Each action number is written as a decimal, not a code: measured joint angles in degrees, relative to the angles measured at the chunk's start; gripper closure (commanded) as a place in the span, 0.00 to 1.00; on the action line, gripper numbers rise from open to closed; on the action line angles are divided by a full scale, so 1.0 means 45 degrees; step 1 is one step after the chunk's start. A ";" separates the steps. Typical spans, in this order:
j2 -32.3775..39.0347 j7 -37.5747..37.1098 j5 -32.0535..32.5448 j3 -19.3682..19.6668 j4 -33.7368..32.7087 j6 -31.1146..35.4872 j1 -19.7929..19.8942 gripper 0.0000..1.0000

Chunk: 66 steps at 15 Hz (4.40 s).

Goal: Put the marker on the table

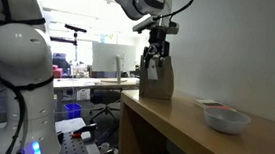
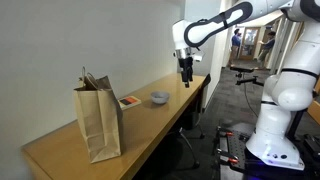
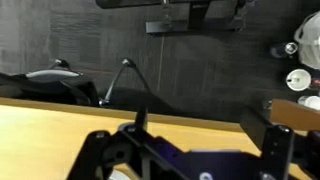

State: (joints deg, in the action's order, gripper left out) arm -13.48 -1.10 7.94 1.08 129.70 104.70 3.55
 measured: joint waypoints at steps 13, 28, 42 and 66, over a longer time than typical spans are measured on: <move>0.0739 -0.0027 -0.0297 0.0774 -0.0381 0.1751 0.0247 0.00; 0.8958 0.0610 -0.3351 0.1803 -0.7259 0.4172 0.2018 0.00; 1.3664 -0.0389 -0.4165 0.1405 -1.2825 0.1920 0.2975 0.05; 1.4825 -0.0609 -0.3512 0.1473 -1.5913 0.0893 0.2938 0.94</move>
State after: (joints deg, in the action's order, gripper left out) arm 53.23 -3.84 -7.87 7.71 58.10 108.72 16.77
